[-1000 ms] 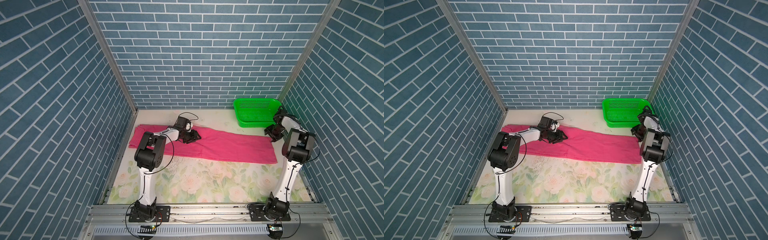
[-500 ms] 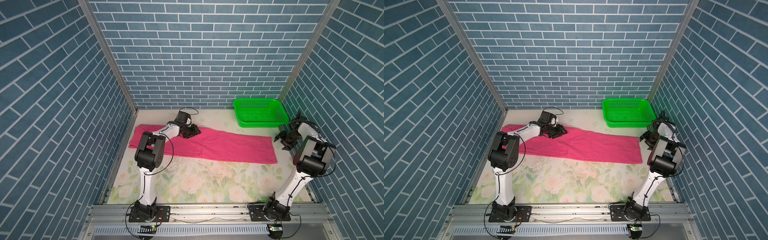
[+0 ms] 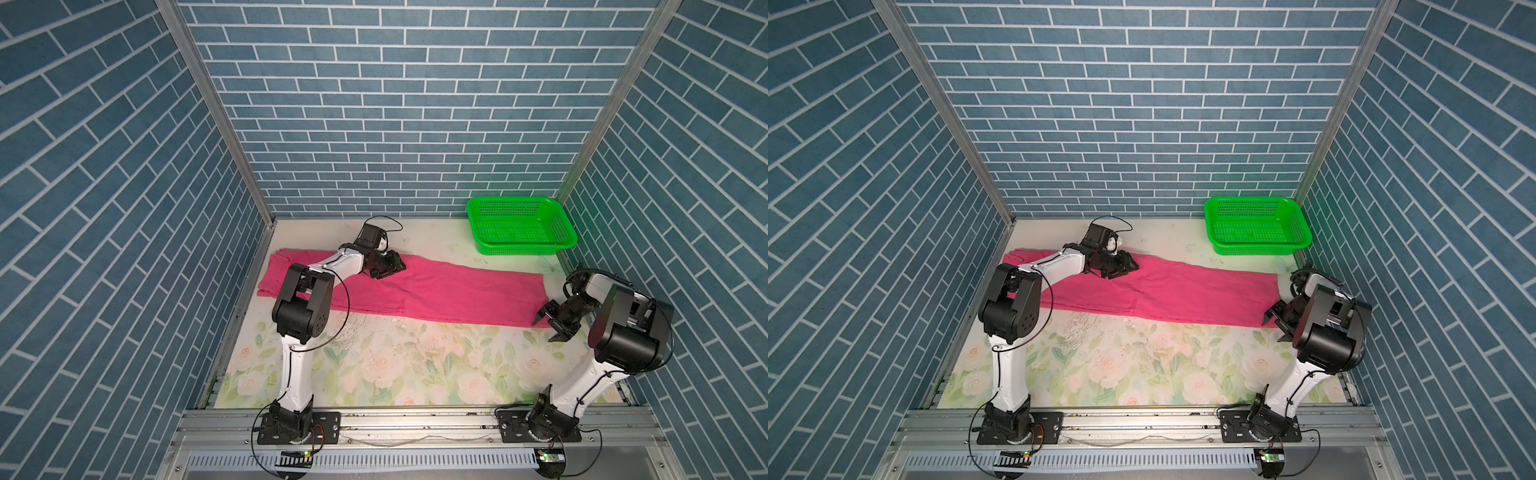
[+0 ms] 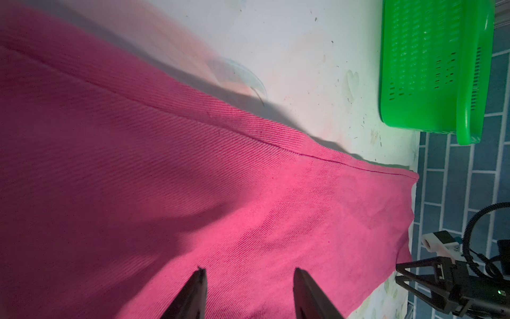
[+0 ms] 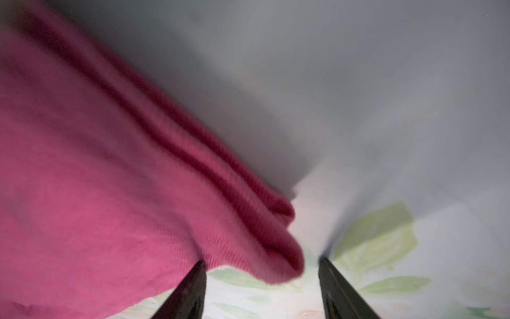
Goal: Roll up the long pants
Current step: Fold the long pant at the center of the board.
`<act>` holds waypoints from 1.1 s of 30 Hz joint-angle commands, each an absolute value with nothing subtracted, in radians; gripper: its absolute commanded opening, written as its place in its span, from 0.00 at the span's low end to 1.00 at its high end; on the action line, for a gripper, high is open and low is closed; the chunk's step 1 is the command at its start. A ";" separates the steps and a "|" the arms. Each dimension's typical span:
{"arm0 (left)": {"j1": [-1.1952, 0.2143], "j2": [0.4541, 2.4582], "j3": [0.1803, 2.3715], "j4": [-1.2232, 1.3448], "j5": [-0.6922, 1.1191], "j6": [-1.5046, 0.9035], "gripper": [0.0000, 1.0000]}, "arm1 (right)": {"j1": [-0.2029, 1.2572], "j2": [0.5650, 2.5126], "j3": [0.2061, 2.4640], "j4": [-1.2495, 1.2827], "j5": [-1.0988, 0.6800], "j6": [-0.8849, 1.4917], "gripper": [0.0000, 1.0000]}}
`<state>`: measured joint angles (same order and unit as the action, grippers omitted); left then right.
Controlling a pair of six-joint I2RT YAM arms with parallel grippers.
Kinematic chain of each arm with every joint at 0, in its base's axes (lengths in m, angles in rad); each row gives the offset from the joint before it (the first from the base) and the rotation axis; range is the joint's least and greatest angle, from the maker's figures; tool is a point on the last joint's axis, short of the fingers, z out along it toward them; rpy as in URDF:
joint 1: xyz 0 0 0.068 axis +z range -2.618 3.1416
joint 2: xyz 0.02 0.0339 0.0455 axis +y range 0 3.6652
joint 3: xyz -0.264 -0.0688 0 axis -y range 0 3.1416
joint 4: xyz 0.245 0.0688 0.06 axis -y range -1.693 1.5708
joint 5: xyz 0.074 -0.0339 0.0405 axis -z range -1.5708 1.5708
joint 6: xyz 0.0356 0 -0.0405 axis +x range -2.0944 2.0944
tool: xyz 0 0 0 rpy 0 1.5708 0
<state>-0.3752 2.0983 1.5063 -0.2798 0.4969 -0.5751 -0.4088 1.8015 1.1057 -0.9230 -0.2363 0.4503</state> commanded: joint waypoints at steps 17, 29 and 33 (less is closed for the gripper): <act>-0.372 2.056 1.453 -0.319 0.490 -0.527 0.54 | -0.408 1.947 1.241 -0.865 -0.167 0.534 0.57; -0.370 2.078 1.472 -0.318 0.495 -0.533 0.54 | -0.399 1.962 1.200 -0.902 -0.135 0.567 0.43; -0.370 2.072 1.470 -0.327 0.483 -0.527 0.54 | -0.356 2.000 1.247 -0.938 -0.104 0.575 0.36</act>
<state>-0.3725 2.0907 1.4597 -0.3019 0.4934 -0.5446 -0.3893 1.9137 1.2594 -0.8921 -0.1478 0.5468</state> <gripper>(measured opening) 0.545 0.367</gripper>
